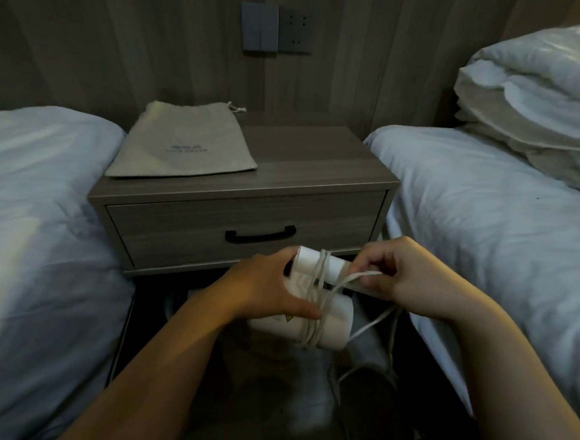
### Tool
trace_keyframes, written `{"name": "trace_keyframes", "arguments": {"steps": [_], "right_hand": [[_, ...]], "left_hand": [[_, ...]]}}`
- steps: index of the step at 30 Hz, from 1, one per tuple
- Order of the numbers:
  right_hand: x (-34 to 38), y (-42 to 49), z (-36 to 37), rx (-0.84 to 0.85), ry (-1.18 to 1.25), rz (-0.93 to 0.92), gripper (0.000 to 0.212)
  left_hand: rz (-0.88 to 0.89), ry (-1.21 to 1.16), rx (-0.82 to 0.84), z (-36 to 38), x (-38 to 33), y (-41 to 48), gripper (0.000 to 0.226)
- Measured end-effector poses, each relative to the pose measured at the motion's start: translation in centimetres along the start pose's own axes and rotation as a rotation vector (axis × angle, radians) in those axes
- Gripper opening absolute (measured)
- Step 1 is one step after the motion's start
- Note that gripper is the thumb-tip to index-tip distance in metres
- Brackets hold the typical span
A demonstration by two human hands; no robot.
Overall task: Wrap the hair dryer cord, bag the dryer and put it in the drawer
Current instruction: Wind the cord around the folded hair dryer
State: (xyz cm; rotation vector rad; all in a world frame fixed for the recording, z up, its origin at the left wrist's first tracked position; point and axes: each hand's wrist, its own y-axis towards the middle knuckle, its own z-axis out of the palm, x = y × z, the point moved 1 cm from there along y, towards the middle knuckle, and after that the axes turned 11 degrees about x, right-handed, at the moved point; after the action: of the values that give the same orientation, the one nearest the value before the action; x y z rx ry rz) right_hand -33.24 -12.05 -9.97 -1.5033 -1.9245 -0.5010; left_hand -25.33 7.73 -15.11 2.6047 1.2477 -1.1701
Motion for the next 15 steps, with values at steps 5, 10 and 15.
{"name": "trace_keyframes", "arguments": {"steps": [5, 10, 15], "right_hand": [[-1.0, 0.9, 0.4, -0.251, -0.102, 0.11, 0.016], [-1.9, 1.2, 0.2, -0.32, -0.311, 0.312, 0.05], [-1.5, 1.9, 0.9, -0.202, -0.299, 0.294, 0.044]], "left_hand": [[0.038, -0.003, 0.071, 0.1, -0.2, -0.1, 0.09], [0.078, 0.04, 0.173, 0.1, -0.1, -0.4, 0.081], [0.047, 0.002, 0.328, 0.1, 0.9, -0.4, 0.063]]}}
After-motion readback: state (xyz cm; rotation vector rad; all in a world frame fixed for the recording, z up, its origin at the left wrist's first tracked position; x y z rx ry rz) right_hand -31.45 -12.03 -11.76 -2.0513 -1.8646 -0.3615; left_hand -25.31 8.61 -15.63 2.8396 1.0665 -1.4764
